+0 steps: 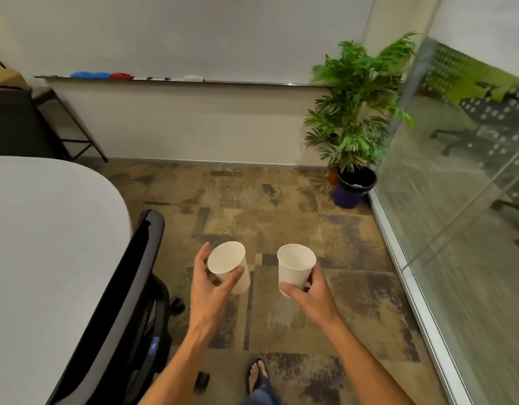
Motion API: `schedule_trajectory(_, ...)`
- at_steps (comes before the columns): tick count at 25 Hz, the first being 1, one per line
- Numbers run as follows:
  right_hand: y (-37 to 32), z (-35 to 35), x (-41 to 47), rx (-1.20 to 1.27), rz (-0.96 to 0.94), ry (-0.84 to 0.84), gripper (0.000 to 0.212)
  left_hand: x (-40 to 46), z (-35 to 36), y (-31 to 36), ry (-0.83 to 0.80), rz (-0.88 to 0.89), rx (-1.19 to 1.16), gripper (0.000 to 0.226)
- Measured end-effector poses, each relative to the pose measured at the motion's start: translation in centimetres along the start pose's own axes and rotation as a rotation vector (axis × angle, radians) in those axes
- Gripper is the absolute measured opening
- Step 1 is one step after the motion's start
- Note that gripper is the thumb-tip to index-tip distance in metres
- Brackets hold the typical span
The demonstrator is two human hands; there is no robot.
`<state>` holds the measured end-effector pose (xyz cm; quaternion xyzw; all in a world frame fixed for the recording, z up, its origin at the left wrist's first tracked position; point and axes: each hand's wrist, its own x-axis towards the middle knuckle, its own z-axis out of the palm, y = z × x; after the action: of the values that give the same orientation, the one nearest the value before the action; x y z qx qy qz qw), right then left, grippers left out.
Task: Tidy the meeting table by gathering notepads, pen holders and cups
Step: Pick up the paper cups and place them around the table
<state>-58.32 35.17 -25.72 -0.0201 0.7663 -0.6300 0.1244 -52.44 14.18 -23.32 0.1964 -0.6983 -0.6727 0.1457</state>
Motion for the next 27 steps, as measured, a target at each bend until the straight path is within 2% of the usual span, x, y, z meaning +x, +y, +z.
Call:
schedule_trajectory(4, -2.1, 0.0, 9.4, -0.039, -0.008, -0.051, 0.074, 8.4, 2.1, 0.7, 0.054, 0.04, 0.003, 0.088)
schedule_trajectory(9, -5.0, 2.0, 19.8, -0.078, -0.028, -0.167, 0.076, 16.5, 3.8, 1.4, 0.137, 0.006, 0.026, 0.099)
schedule_trajectory(13, -5.7, 3.9, 28.0, -0.077, -0.048, -0.278, 0.079, 21.7, 4.8, 1.3, 0.237, -0.043, 0.047, 0.092)
schedule_trajectory(18, -6.5, 5.5, 37.3, -0.104, -0.089, -0.52, 0.077, 28.2, 6.0, 1.4, 0.442, -0.036, 0.058, 0.093)
schedule_trajectory(23, -10.8, 6.1, 47.0, -0.133, -0.181, -0.757, 0.075, 34.0, 8.1, 4.0, 0.723, -0.037, 0.0, 0.092)
schedule_trajectory(27, -12.8, 8.1, 52.0, -0.153, -0.215, -0.906, 0.074, 36.2, 9.0, 4.8, 0.878, -0.067, -0.01, 0.091)
